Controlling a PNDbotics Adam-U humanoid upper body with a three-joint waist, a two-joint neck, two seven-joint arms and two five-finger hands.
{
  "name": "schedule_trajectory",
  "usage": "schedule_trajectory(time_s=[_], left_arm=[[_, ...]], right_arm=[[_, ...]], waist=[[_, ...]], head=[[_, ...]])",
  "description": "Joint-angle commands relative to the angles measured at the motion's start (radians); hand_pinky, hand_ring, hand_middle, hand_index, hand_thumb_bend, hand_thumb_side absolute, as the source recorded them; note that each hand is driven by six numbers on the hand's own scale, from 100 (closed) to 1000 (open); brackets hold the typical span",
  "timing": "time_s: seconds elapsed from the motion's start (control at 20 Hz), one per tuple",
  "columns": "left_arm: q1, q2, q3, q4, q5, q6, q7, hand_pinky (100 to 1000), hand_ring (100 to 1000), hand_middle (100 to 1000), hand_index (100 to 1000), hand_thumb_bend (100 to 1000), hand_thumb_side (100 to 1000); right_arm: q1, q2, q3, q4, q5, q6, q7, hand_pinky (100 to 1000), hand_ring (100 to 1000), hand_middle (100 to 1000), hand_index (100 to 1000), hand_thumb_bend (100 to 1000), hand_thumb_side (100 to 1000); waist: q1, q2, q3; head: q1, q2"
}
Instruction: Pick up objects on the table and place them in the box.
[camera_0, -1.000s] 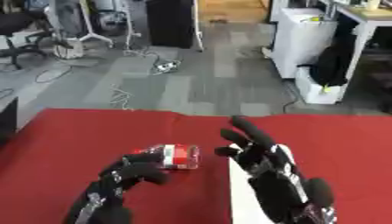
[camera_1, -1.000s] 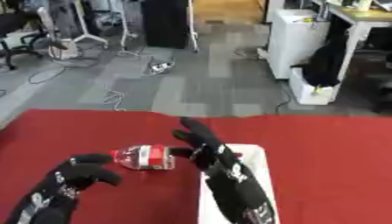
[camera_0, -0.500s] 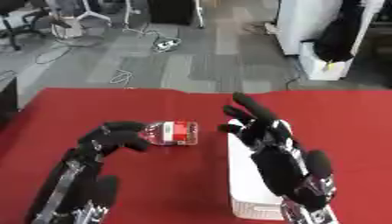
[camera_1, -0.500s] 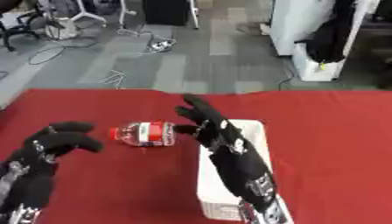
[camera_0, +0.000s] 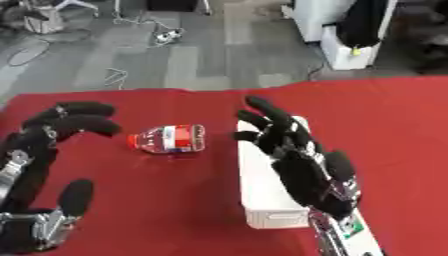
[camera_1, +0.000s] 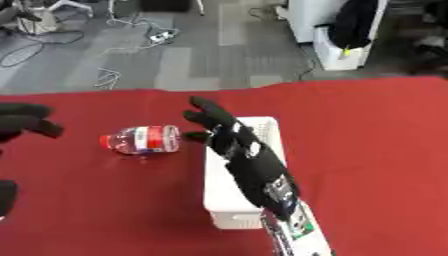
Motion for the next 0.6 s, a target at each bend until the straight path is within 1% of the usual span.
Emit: schedule_trajectory(time_s=[0.05, 0.2, 0.25, 0.3, 0.45, 0.6], left_arm=[[-0.022, 0.063, 0.015, -0.016, -0.027, 0.013, -0.004, 592, 662, 743, 812, 314, 497], [-0.032, 0.088, 0.008, -0.015, -0.062, 0.049, -0.02, 593, 671, 746, 812, 329, 478], [-0.035, 0.093, 0.006, -0.012, -0.073, 0.062, -0.029, 566, 701, 762, 826, 337, 472], [-0.039, 0.099, 0.002, -0.006, -0.088, 0.075, -0.044, 568, 709, 767, 831, 343, 472], [-0.059, 0.117, -0.003, 0.014, -0.122, 0.103, -0.081, 581, 731, 778, 842, 359, 479], [-0.097, 0.148, -0.011, 0.05, -0.142, 0.125, -0.117, 586, 739, 791, 859, 349, 507]], right_arm=[[-0.004, -0.006, 0.007, -0.027, -0.004, 0.005, 0.009, 856, 963, 1000, 965, 475, 1000], [-0.002, -0.01, 0.009, -0.029, -0.007, 0.008, 0.016, 855, 961, 1000, 963, 474, 1000], [-0.002, -0.011, 0.009, -0.029, -0.008, 0.009, 0.017, 853, 960, 1000, 961, 473, 1000], [-0.002, -0.012, 0.009, -0.029, -0.008, 0.01, 0.019, 853, 960, 1000, 961, 474, 1000], [-0.001, -0.015, 0.01, -0.03, -0.011, 0.013, 0.024, 851, 958, 1000, 959, 472, 1000], [-0.001, -0.018, 0.011, -0.029, -0.013, 0.015, 0.029, 850, 958, 1000, 959, 476, 1000]], waist=[[0.006, -0.009, -0.002], [0.009, -0.008, -0.005], [0.01, -0.007, -0.005], [0.011, -0.006, -0.006], [0.011, -0.004, -0.006], [0.012, -0.003, -0.005]], head=[[-0.017, 0.003], [-0.019, 0.004], [-0.019, 0.004], [-0.019, 0.004], [-0.019, 0.004], [-0.016, 0.005]])
